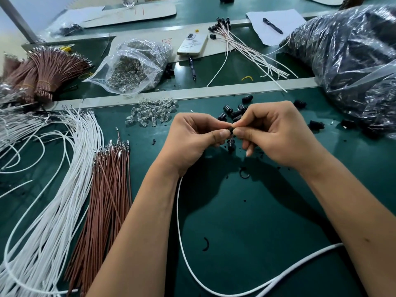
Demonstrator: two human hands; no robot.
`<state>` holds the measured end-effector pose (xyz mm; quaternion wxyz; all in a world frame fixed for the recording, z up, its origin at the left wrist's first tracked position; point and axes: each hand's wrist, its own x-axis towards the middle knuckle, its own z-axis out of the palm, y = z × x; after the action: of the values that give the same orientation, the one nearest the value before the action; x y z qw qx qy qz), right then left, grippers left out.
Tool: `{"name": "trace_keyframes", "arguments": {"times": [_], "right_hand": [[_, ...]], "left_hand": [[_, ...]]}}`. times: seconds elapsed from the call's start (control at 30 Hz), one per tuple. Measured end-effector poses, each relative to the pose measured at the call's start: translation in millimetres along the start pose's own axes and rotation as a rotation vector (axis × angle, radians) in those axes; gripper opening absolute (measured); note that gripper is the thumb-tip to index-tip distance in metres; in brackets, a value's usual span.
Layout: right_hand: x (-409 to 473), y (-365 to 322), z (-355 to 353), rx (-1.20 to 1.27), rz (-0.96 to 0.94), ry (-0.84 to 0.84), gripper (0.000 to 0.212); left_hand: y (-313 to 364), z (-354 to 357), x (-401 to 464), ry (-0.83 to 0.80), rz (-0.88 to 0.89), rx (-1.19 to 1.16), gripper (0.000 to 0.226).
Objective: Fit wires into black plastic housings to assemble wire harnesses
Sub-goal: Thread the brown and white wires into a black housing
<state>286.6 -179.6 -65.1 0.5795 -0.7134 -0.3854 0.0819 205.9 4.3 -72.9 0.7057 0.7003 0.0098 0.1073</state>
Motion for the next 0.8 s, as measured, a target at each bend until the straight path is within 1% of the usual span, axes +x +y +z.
{"name": "trace_keyframes", "arguments": {"times": [0.1, 0.17, 0.23, 0.3, 0.43, 0.57, 0.7, 0.8], "right_hand": [[0, 1, 2, 0.048, 0.029, 0.01, 0.013], [0, 1, 2, 0.115, 0.057, 0.02, 0.01], [0, 0, 2, 0.196, 0.087, 0.07, 0.006], [1, -1, 0, 0.247, 0.116, 0.121, 0.008], [1, -3, -3, 0.223, 0.137, 0.122, 0.015], [1, -4, -3, 0.158, 0.107, 0.099, 0.006], [0, -3, 0, 0.104, 0.051, 0.106, 0.005], [0, -3, 4, 0.094, 0.043, 0.116, 0.004]], "left_hand": [[1, 1, 0, 0.021, 0.041, 0.019, 0.016], [1, 4, 1, 0.031, 0.05, 0.019, 0.017], [0, 8, 3, 0.058, 0.058, -0.007, 0.017], [-2, 10, 3, 0.082, 0.066, -0.037, 0.019], [-3, 11, 3, 0.13, 0.08, -0.032, 0.022], [-2, 9, 3, 0.149, 0.087, -0.044, 0.021], [-1, 9, 3, 0.158, 0.078, -0.052, 0.018], [-1, 11, 2, 0.178, 0.078, -0.041, 0.019]]}}
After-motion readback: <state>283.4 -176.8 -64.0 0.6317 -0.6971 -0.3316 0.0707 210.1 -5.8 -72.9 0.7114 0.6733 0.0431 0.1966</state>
